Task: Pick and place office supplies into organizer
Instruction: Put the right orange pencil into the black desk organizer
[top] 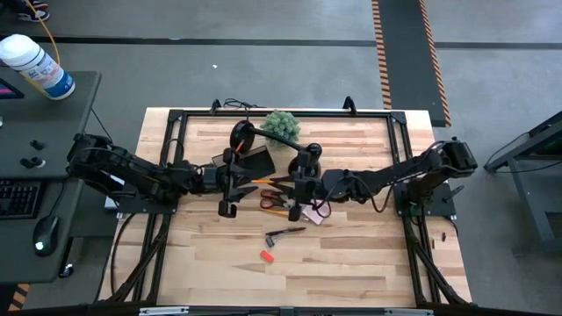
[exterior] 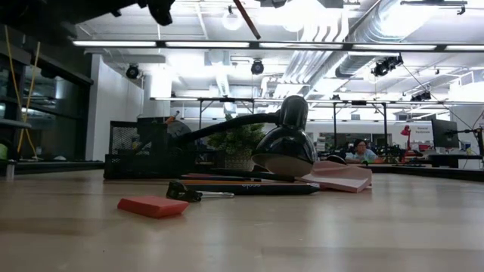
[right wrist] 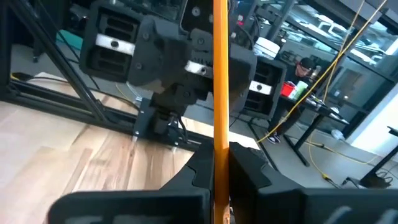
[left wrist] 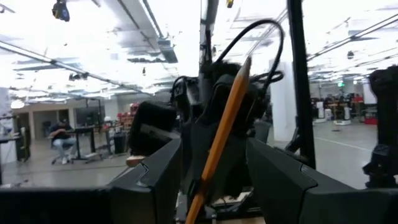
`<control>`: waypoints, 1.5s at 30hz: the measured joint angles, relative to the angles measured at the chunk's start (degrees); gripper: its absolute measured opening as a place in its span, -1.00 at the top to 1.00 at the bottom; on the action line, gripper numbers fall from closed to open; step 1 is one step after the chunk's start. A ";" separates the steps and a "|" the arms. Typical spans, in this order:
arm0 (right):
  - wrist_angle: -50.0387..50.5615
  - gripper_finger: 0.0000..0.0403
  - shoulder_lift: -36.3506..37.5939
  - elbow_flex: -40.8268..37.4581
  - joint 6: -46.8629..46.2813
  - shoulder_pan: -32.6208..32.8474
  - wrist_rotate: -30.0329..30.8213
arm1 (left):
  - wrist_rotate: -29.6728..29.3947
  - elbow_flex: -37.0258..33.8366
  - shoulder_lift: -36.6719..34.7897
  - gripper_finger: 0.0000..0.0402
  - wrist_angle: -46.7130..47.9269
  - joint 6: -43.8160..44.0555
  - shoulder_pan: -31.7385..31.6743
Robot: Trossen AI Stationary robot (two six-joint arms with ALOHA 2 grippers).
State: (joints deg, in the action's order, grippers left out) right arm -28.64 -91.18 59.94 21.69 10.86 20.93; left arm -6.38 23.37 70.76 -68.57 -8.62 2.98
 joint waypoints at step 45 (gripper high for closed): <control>-0.29 0.91 -0.02 0.00 -0.44 -0.01 -2.72 | 2.30 7.03 0.00 0.89 10.10 -4.66 0.00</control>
State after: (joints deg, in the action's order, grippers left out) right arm -28.94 -91.20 59.94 21.26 10.85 18.21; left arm -4.08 30.39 70.76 -58.47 -13.28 2.98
